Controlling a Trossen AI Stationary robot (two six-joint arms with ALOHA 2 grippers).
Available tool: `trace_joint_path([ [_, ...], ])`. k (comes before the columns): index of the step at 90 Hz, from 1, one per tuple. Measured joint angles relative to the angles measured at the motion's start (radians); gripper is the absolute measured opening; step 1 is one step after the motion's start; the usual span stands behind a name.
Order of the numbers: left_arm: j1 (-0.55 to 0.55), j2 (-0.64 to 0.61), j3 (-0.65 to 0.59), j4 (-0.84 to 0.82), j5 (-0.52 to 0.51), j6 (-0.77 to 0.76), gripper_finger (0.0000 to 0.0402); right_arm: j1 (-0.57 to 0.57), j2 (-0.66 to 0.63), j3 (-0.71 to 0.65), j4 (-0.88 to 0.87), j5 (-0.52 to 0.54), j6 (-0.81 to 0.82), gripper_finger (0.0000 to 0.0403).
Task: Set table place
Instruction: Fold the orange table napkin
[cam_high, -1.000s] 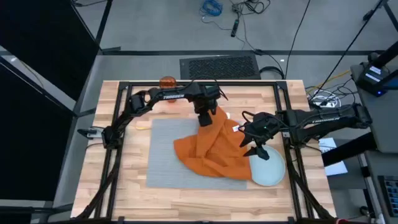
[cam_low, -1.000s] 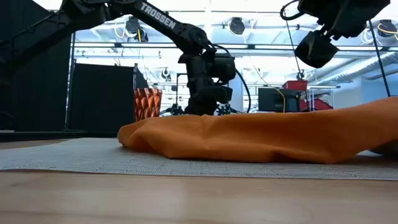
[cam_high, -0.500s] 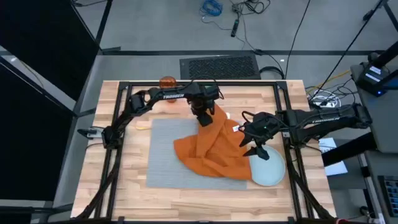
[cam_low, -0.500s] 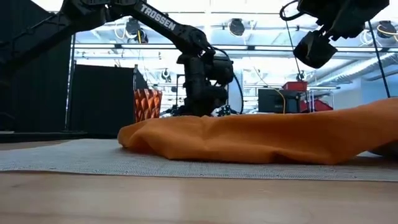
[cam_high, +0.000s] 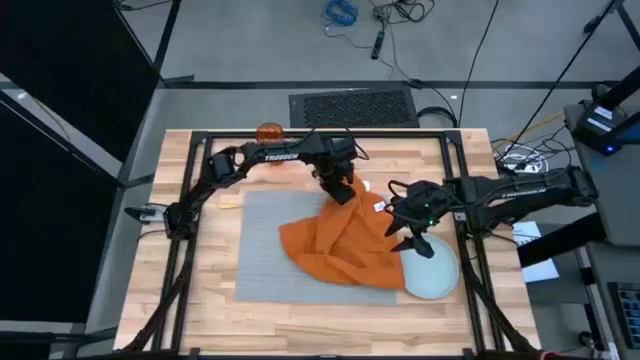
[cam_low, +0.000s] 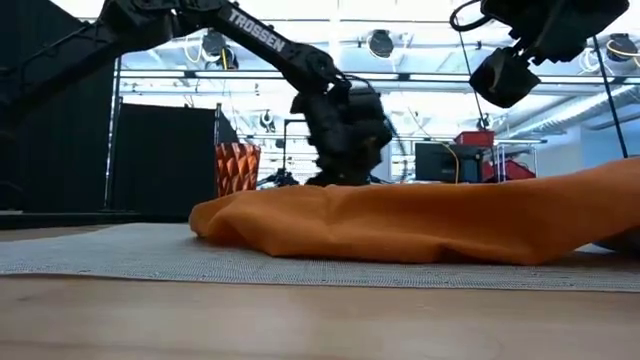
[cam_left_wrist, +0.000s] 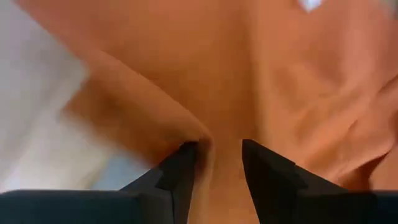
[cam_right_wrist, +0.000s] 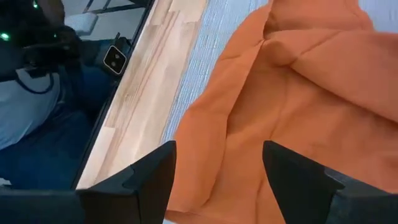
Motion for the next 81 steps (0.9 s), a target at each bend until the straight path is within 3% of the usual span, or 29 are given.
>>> trace_joint_path([
  [24,-0.005,0.035,0.0,-0.047,0.016,0.03,0.0106,0.033,0.0,0.0,0.002,0.001,-0.012,0.0226],
  [43,0.0,0.039,0.0,-0.043,0.021,0.116,0.001,0.032,0.0,0.0,0.009,0.004,-0.013,0.0226],
  [81,0.0,-0.033,0.063,-0.115,-0.092,0.291,0.0,0.032,0.0,0.0,0.013,0.027,-0.015,0.0226],
])
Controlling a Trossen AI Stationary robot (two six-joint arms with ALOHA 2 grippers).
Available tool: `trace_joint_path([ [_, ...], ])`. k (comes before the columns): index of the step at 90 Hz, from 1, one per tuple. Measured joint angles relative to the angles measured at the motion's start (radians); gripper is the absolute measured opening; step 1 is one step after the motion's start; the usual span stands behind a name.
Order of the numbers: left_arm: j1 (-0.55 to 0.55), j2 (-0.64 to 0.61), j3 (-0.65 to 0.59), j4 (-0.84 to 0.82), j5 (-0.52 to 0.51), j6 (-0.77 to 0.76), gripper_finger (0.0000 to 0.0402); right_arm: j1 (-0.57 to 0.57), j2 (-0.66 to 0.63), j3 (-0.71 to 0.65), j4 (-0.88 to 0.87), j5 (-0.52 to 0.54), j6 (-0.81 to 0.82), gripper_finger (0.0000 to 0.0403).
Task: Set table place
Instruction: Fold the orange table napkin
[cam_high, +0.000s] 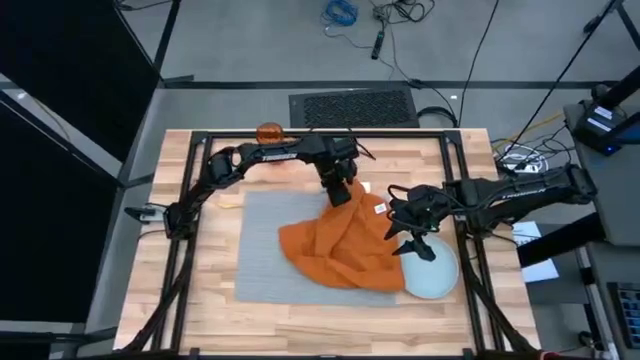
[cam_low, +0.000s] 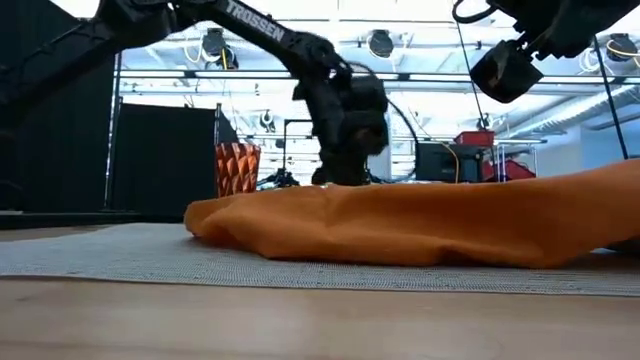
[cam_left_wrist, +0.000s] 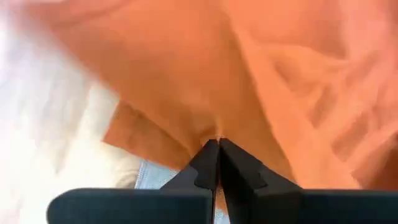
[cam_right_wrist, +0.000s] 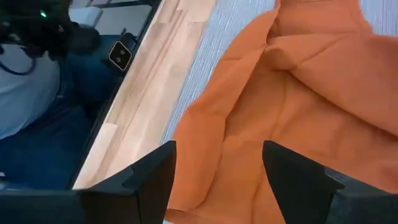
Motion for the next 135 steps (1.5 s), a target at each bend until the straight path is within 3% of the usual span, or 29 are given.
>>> trace_joint_path([
  [42,-0.036,-0.013,0.02,-0.245,-0.158,0.099,0.0,0.0,0.0,0.0,0.003,0.001,0.001,0.0226],
  [91,-0.04,-0.208,0.018,-0.42,-0.332,0.092,0.0,-0.006,0.11,0.0,-0.012,0.055,-0.02,0.0226],
  [109,-0.062,-0.223,-0.016,-0.474,-0.354,0.054,0.0,-0.06,0.124,0.0,-0.033,0.199,-0.004,0.0226],
  [135,-0.15,-0.223,-0.035,-0.507,-0.358,0.049,0.0,-0.198,0.126,-0.059,-0.053,0.204,-0.025,0.0226],
])
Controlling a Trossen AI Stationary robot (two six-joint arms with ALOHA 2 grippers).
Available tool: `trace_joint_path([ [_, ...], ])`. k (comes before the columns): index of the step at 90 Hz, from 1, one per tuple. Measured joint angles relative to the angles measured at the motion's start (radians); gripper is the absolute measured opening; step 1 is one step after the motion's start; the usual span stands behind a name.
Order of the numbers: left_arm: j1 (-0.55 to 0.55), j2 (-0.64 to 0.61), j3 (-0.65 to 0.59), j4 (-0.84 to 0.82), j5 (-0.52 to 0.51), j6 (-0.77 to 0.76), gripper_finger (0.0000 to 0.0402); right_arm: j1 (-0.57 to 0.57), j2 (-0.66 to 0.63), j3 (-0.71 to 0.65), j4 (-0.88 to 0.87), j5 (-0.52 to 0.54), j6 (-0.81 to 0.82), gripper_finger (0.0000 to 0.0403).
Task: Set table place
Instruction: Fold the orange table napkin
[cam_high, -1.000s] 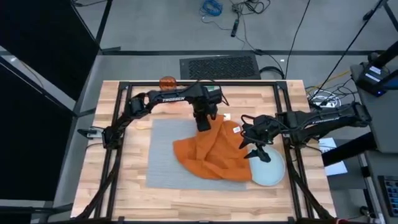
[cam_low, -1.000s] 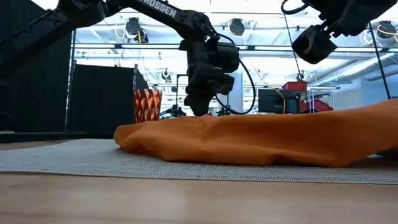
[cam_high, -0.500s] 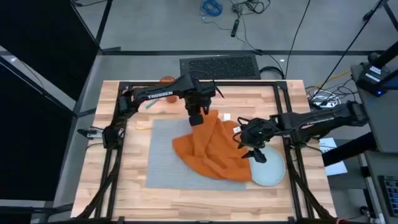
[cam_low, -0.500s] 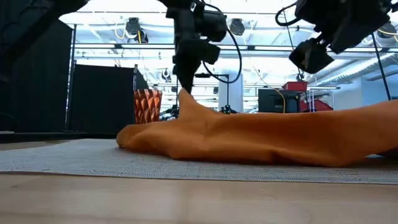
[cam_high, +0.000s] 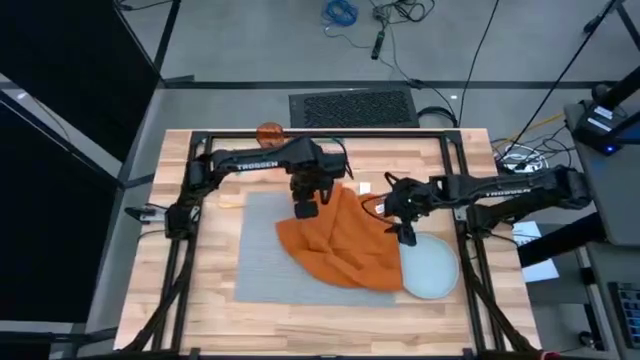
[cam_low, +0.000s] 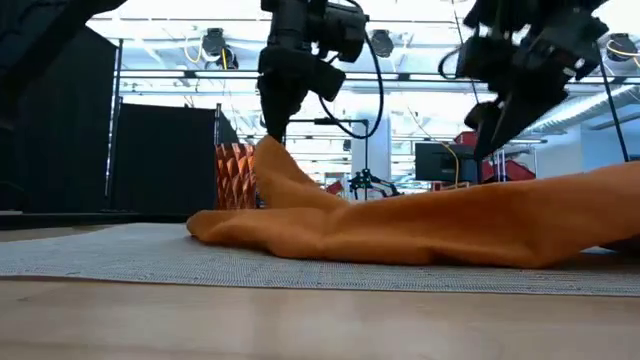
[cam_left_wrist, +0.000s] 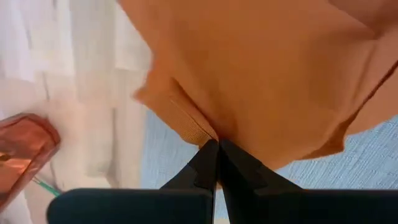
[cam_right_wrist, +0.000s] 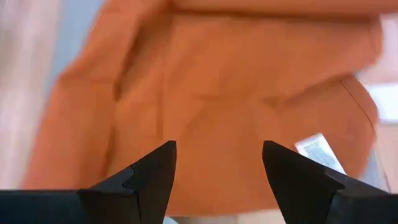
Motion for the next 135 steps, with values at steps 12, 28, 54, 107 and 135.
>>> trace_joint_path([
  [12,-0.015,0.0,0.0,0.0,-0.007,-0.008,0.0,-0.07,0.0,-0.08,0.107,-0.116,-0.008,0.0226],
  [28,-0.021,0.0,0.0,-0.001,-0.009,-0.021,0.0,-0.169,0.0,-0.145,0.218,-0.223,-0.02,0.0226],
  [54,-0.039,0.0,0.0,0.002,-0.012,-0.026,0.0,-0.343,0.0,-0.151,0.322,-0.369,-0.069,0.0226],
  [107,-0.059,0.0,0.0,-0.002,-0.011,-0.026,0.0,-0.362,0.429,-0.079,0.406,-0.185,-0.158,0.0202],
  [135,-0.059,0.0,0.0,-0.003,-0.005,-0.026,0.0,-0.344,0.43,-0.026,0.371,-0.151,-0.186,0.0173],
])
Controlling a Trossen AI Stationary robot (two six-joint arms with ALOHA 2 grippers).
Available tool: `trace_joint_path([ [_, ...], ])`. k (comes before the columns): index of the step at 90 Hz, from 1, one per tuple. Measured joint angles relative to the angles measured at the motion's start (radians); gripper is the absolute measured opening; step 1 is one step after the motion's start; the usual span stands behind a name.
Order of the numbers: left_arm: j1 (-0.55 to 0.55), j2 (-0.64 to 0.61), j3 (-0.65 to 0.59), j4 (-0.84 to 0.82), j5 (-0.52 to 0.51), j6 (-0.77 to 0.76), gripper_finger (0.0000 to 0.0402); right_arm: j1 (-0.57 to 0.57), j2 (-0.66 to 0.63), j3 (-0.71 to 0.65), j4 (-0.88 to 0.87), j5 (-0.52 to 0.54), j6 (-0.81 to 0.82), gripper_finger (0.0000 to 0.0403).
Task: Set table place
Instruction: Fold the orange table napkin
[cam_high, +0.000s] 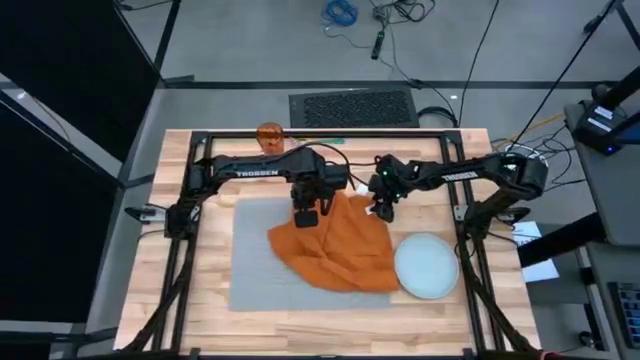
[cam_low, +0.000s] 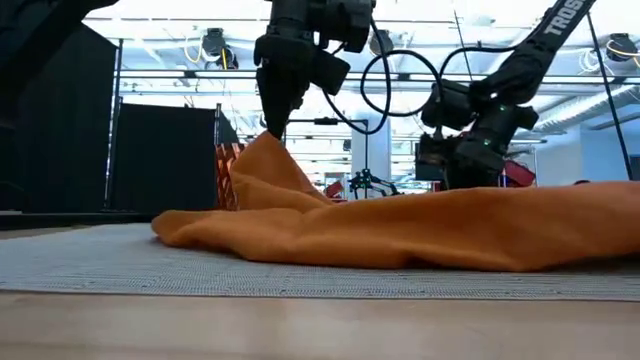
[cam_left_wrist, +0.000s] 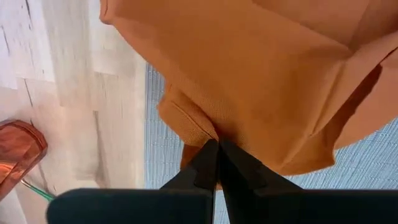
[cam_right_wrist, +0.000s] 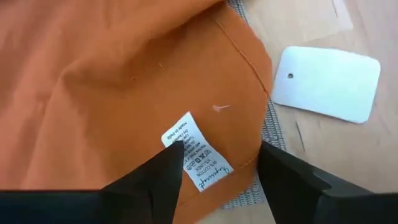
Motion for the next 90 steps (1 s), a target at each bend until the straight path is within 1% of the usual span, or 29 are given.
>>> trace_joint_path([
  [11,0.0,0.0,0.0,-0.001,0.002,0.0,0.0,0.018,0.0,0.001,0.001,0.008,-0.019,0.0143],
  [15,0.0,0.0,0.0,-0.001,0.002,0.0,0.0,0.027,0.0,0.001,0.0,0.029,-0.021,0.0127],
  [22,0.0,0.0,0.0,-0.002,0.002,0.0,0.0,0.035,0.0,0.001,-0.003,0.073,-0.01,0.009],
  [31,0.0,0.0,0.0,-0.003,0.002,0.0,0.0,0.03,0.0,0.001,-0.004,0.074,-0.015,0.0027],
  [35,0.0,0.0,0.0,-0.004,0.002,0.0,0.0,0.033,0.0,0.001,-0.003,0.075,-0.021,0.0011],
  [45,0.0,0.0,0.0,-0.011,-0.023,0.001,0.0,0.041,0.0,0.001,0.0,0.075,-0.023,0.0002],
  [64,0.0,-0.02,0.001,-0.009,-0.07,0.001,0.0,0.051,-0.022,0.001,0.013,0.081,-0.022,0.0001],
  [73,0.007,-0.052,0.0,-0.009,-0.099,-0.001,0.0,0.051,-0.086,0.001,0.011,0.088,-0.022,0.0],
  [90,0.032,-0.126,0.0,-0.017,-0.144,-0.035,0.0,0.043,-0.257,0.003,-0.046,0.116,-0.008,0.0],
])
